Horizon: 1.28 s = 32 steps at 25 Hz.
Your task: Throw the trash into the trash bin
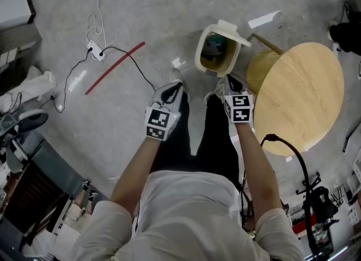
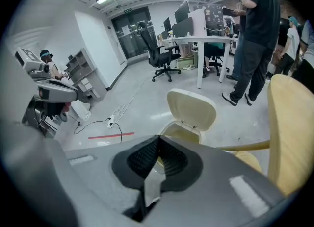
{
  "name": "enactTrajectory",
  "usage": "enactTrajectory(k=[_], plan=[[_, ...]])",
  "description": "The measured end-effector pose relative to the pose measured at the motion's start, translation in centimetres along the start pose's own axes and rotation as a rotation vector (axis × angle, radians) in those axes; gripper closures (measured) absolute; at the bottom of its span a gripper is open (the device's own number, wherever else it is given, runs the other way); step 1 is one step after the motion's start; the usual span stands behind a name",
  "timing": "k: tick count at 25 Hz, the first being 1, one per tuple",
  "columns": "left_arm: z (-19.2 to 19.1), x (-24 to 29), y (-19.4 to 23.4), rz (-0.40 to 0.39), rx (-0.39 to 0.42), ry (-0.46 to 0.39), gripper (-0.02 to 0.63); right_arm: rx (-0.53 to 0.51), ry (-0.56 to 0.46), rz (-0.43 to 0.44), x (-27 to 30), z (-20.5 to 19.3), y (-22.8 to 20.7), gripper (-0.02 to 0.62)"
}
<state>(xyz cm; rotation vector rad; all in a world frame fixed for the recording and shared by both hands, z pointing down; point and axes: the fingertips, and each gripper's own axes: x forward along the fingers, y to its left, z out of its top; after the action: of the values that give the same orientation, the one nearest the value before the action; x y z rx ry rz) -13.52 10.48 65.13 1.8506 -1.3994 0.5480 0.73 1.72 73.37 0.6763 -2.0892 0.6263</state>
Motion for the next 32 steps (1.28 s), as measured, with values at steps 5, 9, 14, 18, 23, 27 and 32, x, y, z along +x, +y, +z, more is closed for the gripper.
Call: enactTrajectory(k=[5,9,14,18,23,27,32], plan=[[1.3,-1.3,-1.1,-0.014,0.005,-0.002,0.601,0.013,-0.021,-0.007,-2.8,1.1,0.3,0.594],[1.9,-2.1,-1.9,-0.026,0.012,0.004,0.602,0.017,-0.035,-0.012,-4.6,1.9,0.3,0.594],[3.1,-3.0,-2.8,-0.029,0.009,-0.013,0.602,0.023,-0.060,-0.014,-6.9,3.0,0.3,0.594],[4.3,-3.9,-3.9,-0.043,0.006,-0.019,0.602,0.037,-0.083,-0.007,-9.1,4.0,0.4,0.594],[6.2,-4.6,-4.8,-0.058,0.022,-0.032,0.603,0.026,-0.112,0.004,-11.1,5.5,0.6,0.594],[7.2,-5.4,-5.3,-0.061,0.022,-0.041,0.601,0.028,-0.133,0.024,-13.0,6.1,1.1,0.594],[9.2,-6.5,-5.9,-0.069,0.033,-0.069,0.601,0.023,-0.179,0.041,-15.7,7.6,1.5,0.594]])
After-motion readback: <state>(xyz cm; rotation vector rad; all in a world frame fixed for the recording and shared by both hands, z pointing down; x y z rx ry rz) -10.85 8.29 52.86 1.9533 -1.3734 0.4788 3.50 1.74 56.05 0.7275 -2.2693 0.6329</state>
